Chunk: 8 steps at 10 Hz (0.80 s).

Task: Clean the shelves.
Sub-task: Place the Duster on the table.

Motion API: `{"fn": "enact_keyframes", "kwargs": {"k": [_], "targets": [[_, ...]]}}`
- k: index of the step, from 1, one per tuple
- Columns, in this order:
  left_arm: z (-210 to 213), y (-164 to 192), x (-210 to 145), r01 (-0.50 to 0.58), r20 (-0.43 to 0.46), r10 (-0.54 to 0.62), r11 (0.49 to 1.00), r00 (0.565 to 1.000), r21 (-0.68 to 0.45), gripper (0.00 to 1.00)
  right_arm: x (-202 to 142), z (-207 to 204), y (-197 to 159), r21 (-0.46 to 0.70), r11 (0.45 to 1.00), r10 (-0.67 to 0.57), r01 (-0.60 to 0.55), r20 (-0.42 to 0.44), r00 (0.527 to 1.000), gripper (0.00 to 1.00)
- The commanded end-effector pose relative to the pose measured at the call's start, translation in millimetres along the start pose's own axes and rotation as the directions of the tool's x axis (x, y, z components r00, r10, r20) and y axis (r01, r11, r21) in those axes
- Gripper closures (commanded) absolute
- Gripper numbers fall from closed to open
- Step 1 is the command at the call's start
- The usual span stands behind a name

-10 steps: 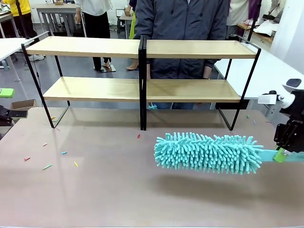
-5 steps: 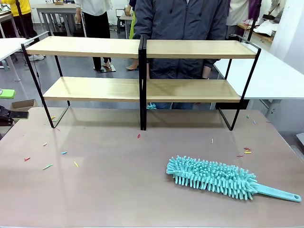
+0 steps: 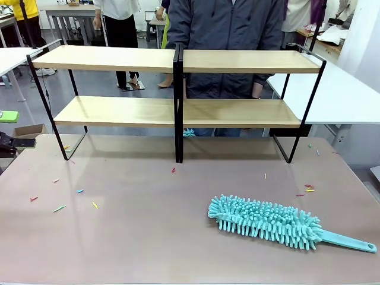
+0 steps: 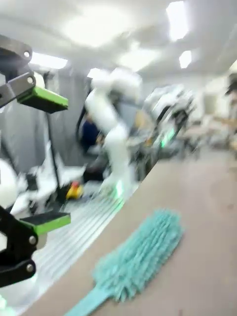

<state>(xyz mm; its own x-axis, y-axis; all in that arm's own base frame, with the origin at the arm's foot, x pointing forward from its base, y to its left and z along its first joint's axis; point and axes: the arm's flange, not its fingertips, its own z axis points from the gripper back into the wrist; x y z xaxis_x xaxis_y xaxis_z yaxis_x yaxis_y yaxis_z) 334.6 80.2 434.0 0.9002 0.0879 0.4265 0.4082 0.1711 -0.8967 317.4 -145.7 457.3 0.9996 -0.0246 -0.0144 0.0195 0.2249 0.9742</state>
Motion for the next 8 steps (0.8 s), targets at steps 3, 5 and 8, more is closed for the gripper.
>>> {"fn": "enact_keyframes", "kwargs": {"k": [3, 5, 8], "targets": [[-2, 1, 0, 0.026, 0.017, -0.025, 0.999, 1.000, -0.024, 0.00, -19, -115, 11, 0.022, 0.994, -0.105, 0.103, 0.108, 0.989, 0.00], [-2, 1, 0, 0.026, 0.017, -0.025, 0.999, 1.000, -0.024, 0.00, -10, -51, -5, 0.191, 0.978, -0.108, 0.086, 0.108, 0.988, 0.00], [-2, 1, 0, 0.026, 0.017, -0.025, 0.999, 1.000, -0.024, 0.00, -10, -51, -5, 0.191, 0.978, -0.108, 0.086, 0.108, 0.988, 0.00]]}}
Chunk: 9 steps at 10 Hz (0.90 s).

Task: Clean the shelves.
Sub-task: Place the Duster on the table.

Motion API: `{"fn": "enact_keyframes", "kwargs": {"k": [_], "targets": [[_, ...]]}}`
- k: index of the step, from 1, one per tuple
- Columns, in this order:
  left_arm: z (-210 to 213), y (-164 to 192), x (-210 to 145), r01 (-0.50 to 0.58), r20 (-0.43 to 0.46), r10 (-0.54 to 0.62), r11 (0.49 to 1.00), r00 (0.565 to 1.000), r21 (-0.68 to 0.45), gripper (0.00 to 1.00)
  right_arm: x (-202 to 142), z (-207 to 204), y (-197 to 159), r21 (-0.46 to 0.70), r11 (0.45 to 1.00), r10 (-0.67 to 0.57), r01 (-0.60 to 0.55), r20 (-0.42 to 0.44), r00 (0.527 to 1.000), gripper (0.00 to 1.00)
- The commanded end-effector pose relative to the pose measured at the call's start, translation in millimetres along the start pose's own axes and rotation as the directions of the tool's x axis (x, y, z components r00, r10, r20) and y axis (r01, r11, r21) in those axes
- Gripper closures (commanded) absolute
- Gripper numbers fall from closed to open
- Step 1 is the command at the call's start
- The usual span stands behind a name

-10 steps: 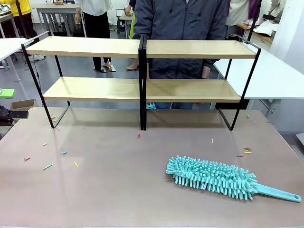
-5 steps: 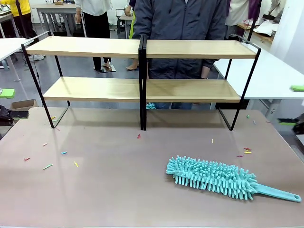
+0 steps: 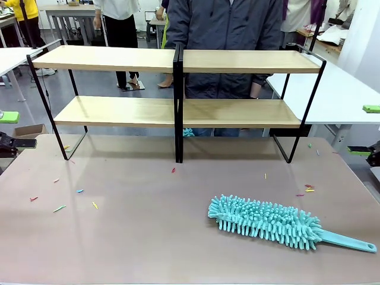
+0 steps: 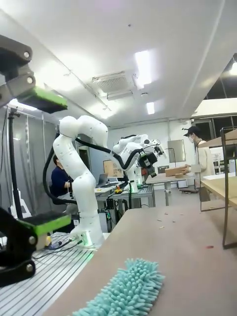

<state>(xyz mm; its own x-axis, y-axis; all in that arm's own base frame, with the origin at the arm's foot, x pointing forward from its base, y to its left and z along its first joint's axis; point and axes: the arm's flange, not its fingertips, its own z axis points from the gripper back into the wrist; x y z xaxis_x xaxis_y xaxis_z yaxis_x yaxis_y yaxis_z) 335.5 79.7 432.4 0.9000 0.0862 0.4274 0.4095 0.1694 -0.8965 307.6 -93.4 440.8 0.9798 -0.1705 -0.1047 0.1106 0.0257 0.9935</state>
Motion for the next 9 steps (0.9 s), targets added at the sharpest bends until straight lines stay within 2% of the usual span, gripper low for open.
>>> {"fn": "enact_keyframes", "kwargs": {"k": [1, 9], "targets": [[-1.5, -0.9, -0.3, 0.025, 0.018, -0.024, 0.999, 1.000, -0.022, 0.00, 1.0, 3.6, 0.6, -0.004, 1.000, 0.010, -0.011, -0.016, 1.000, 0.00], [-1.5, -0.9, -0.3, 0.025, 0.018, -0.024, 0.999, 1.000, -0.022, 0.00, 1.0, 3.6, 0.6, -0.004, 1.000, 0.010, -0.011, -0.016, 1.000, 0.00]]}}
